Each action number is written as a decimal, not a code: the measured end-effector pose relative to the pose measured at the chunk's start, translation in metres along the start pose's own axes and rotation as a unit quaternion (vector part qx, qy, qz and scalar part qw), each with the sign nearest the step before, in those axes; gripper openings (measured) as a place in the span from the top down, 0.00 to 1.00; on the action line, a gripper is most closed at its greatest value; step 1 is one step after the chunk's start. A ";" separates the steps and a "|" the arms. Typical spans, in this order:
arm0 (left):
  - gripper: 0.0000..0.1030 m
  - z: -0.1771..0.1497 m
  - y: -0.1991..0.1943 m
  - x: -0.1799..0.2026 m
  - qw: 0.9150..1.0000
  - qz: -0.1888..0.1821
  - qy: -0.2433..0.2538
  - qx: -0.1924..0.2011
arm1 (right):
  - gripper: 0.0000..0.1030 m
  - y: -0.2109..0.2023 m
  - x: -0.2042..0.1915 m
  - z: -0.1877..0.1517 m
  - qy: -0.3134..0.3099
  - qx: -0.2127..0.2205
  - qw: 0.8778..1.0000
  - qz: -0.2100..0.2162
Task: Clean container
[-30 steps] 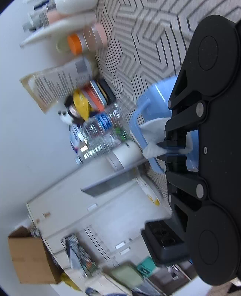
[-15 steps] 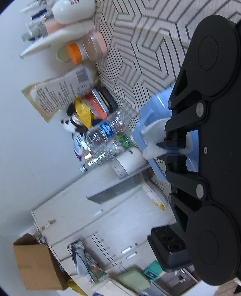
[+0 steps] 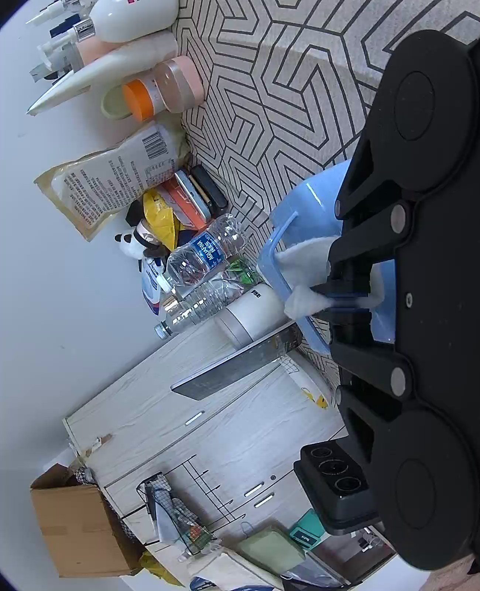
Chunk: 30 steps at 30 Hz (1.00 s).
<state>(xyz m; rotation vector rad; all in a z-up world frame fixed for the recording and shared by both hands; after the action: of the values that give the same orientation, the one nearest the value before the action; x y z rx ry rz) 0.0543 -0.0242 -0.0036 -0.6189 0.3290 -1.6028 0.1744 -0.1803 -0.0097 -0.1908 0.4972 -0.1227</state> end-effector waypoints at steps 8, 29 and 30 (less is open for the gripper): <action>0.27 0.000 -0.001 0.000 1.000 0.000 0.000 0.000 | 0.96 -0.001 -0.005 -0.002 0.001 0.002 1.000 -0.001; 0.27 0.002 0.005 -0.004 1.000 0.000 0.000 0.000 | 0.96 0.000 -0.021 -0.003 -0.004 -0.001 1.000 0.009; 0.27 0.002 0.005 -0.004 1.000 0.000 0.000 0.000 | 0.96 0.000 -0.022 -0.003 -0.004 -0.002 1.000 0.009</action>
<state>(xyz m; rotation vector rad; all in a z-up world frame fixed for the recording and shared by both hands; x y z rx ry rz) 0.0599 -0.0203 -0.0055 -0.6194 0.3297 -1.6035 0.1539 -0.1775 -0.0019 -0.1895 0.4913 -0.1027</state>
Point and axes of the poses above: each gripper's, at about its wrist camera, not at the fingertips, and y roughly the way its jaws point, x to its right, z to its top, the point moved 2 cm from there along y, roughly the way its jaws point, and after that the axes turned 9 degrees about -y, right-handed, at the moved point
